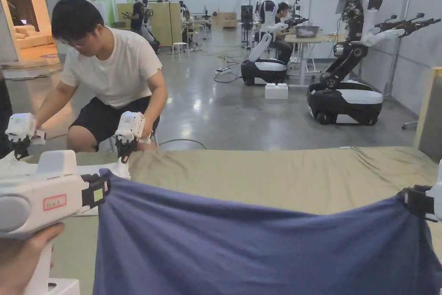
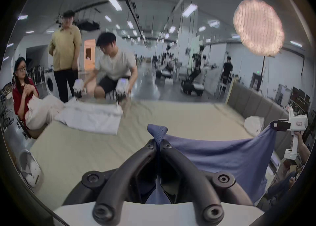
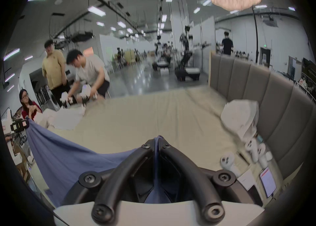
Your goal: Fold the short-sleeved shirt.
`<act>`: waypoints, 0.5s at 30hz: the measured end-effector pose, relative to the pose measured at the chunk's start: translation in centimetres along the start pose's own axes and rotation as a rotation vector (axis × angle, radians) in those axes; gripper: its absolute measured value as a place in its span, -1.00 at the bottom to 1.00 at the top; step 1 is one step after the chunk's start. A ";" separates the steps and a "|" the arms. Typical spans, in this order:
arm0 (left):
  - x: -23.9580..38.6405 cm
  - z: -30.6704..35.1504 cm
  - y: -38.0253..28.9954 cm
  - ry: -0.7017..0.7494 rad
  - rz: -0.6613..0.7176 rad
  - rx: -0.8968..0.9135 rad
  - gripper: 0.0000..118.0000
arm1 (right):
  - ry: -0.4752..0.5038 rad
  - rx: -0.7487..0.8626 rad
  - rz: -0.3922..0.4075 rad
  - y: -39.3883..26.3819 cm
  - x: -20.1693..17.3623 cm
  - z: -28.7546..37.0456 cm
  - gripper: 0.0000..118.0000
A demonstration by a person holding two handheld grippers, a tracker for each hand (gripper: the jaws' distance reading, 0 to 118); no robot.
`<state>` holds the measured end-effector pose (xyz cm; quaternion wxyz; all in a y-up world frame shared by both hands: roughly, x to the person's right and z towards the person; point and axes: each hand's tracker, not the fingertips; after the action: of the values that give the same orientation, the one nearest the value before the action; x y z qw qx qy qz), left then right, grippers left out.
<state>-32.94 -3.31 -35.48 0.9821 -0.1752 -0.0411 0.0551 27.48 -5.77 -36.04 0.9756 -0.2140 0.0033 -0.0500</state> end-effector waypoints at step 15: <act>1.6 6.6 17.9 0.107 -0.043 0.326 -1.00 | -0.030 0.340 0.052 20.6 -5.7 5.9 -1.00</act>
<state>-33.67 15.78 -35.42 0.9993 -0.0153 0.0171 0.0306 23.95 15.88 -39.36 0.9986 -0.0462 -0.0141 -0.0214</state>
